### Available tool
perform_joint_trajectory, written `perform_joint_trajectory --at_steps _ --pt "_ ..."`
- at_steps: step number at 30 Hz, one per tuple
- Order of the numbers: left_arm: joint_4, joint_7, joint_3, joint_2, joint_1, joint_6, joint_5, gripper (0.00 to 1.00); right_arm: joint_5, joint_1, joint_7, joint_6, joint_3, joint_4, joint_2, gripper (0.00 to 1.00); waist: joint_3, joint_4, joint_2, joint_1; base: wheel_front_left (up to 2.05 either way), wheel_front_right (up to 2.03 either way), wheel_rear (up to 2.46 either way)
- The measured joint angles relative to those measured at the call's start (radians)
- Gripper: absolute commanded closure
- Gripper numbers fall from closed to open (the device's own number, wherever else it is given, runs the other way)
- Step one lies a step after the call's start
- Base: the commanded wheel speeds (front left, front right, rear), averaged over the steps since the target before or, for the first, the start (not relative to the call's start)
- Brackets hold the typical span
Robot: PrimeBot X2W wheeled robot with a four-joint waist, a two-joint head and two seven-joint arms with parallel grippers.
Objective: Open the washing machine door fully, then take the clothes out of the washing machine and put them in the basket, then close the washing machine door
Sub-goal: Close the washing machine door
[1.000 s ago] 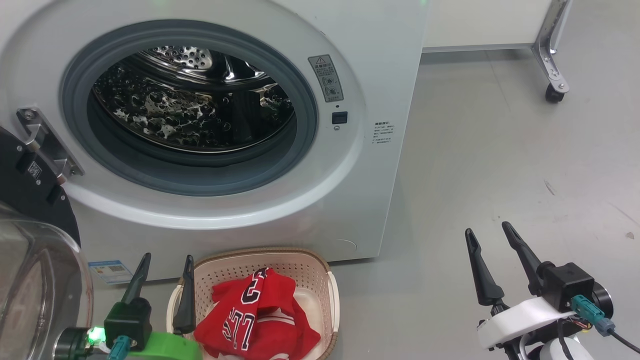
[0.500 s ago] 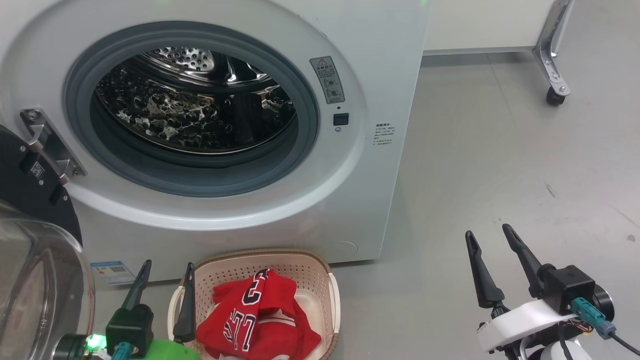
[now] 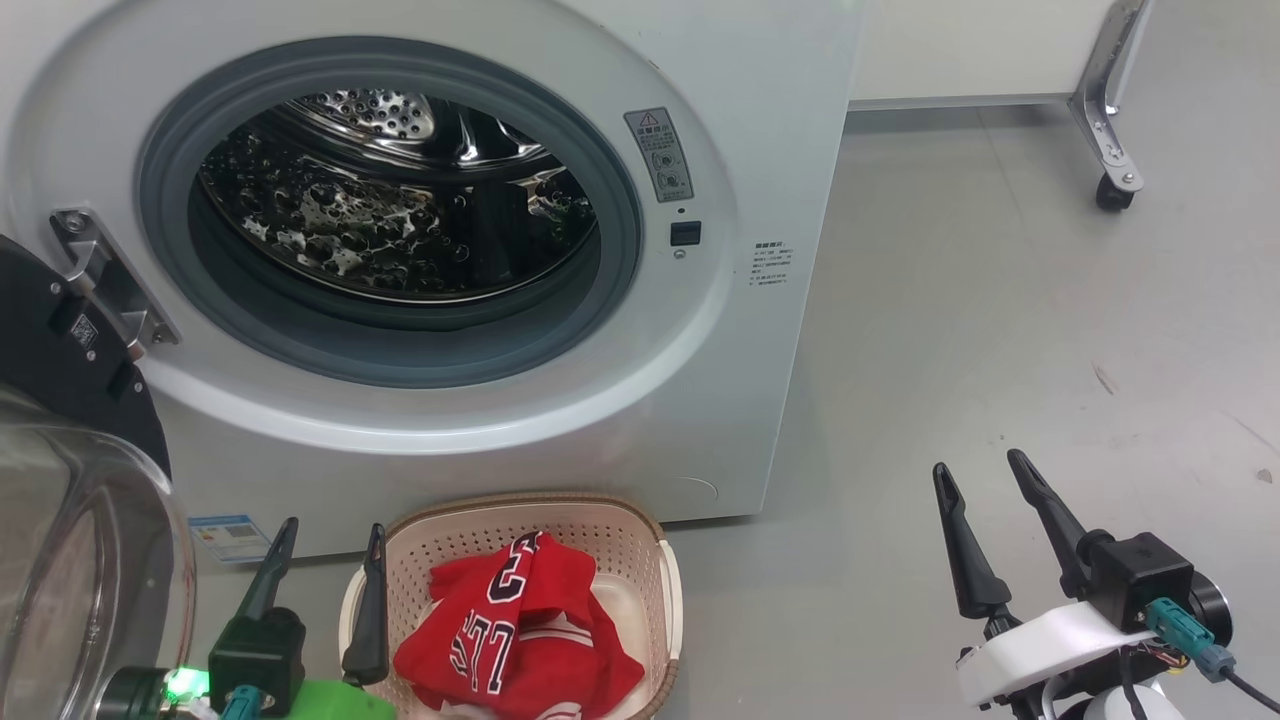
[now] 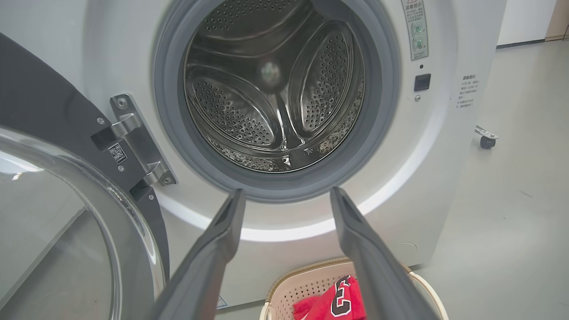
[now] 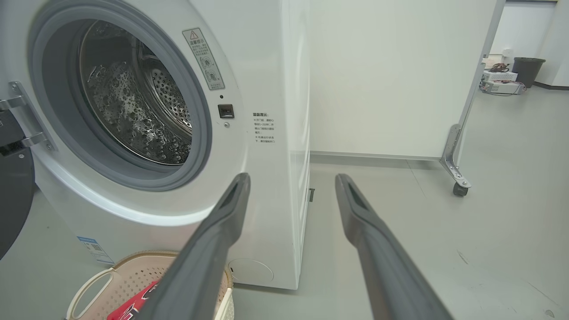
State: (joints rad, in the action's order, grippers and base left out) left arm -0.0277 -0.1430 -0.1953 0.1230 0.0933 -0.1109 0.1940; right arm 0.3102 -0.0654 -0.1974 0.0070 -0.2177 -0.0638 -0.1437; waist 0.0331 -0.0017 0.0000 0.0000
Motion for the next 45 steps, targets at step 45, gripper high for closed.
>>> perform_joint_trajectory --at_steps 45 --pt "0.099 0.045 -0.011 -0.006 0.036 -0.003 -0.01 0.0 0.0 -0.012 0.025 -0.01 0.0 0.03 -0.007 0.0 0.007 0.013 0.0 0.0001 -0.71 0.71 0.0"
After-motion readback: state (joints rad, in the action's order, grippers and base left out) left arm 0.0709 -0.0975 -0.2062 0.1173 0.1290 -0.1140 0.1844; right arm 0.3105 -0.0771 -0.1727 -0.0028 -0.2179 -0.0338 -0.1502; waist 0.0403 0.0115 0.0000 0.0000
